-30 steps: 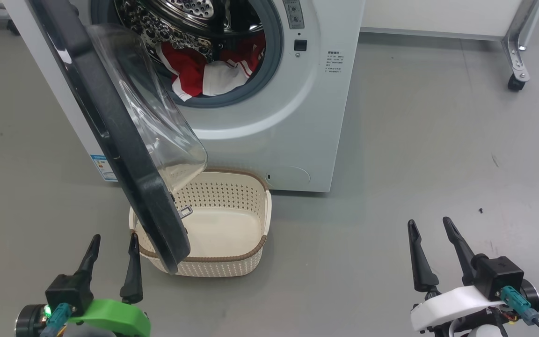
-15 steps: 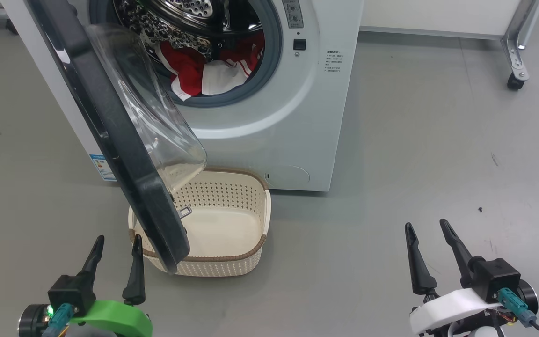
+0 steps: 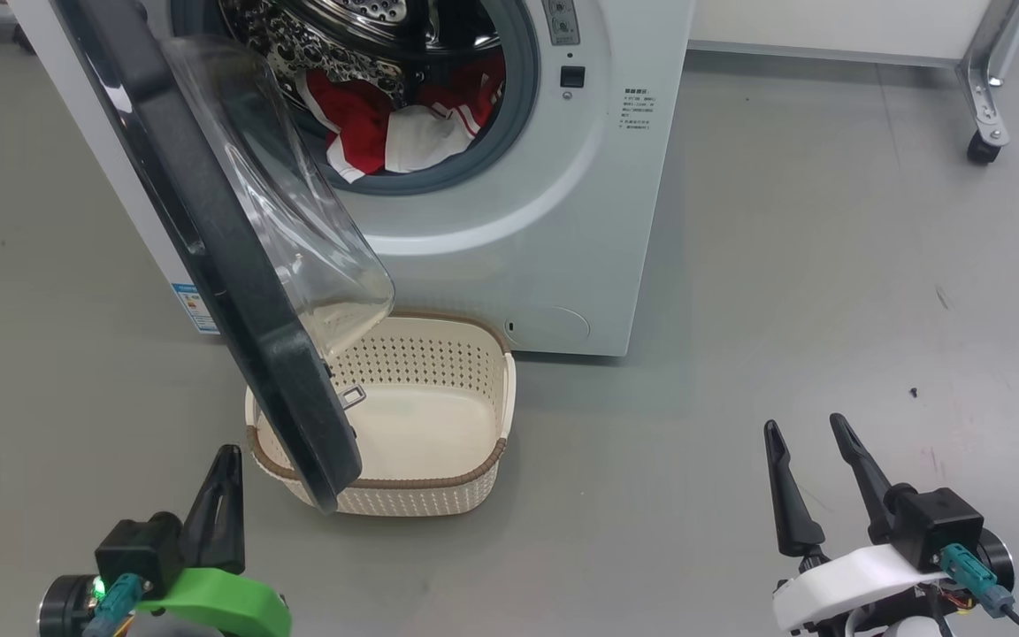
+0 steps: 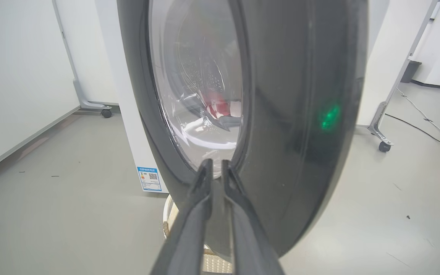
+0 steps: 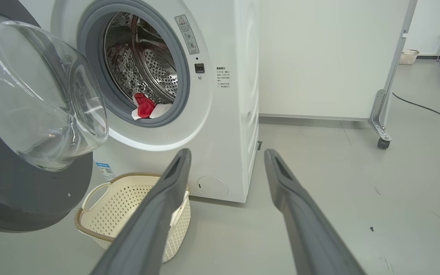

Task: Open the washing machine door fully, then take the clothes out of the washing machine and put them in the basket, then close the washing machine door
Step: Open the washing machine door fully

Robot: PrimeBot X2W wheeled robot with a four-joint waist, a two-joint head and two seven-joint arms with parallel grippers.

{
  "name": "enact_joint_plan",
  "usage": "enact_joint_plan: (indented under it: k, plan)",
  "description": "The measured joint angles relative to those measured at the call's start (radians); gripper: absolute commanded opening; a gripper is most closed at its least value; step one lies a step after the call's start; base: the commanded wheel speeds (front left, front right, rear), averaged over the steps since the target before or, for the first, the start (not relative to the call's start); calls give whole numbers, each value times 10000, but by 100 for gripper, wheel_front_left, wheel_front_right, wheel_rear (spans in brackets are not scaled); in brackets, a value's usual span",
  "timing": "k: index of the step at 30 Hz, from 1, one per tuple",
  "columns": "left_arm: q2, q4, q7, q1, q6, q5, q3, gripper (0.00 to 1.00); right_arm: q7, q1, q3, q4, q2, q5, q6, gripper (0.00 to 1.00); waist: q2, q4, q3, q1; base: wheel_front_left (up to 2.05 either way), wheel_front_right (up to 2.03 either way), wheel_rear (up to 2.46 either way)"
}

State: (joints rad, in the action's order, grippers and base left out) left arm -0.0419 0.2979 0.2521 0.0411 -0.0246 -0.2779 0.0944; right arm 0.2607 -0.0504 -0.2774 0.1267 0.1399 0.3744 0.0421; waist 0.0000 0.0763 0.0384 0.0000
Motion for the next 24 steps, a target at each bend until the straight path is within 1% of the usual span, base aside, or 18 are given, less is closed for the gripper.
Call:
enact_joint_plan:
  k: [5, 9, 16, 24]
  plan:
    - [2, -10, 0, 5, -31, 67, -2, 0, 0, 2, 8, 31, -67, -79, -94, 100, 0, 23, 58, 0, 0, 0, 0]
    - [4, -222, 0, 22, -35, 67, -148, 0, 0, 9, 50, 40, -90, -94, -102, 100, 0, 31, 120, 0, 0, 0, 0]
    - [12, -938, 0, 407, -69, 56, -502, 0, 0, 20, 117, 82, -178, -165, -148, 100, 0, 38, 212, 0, 0, 0, 0]
    - [-6, -2010, 2, 1282, -67, 56, -1129, 0, 0, 34, 178, 155, -261, -232, -234, 100, 0, 43, 237, 0, 0, 0, 0]
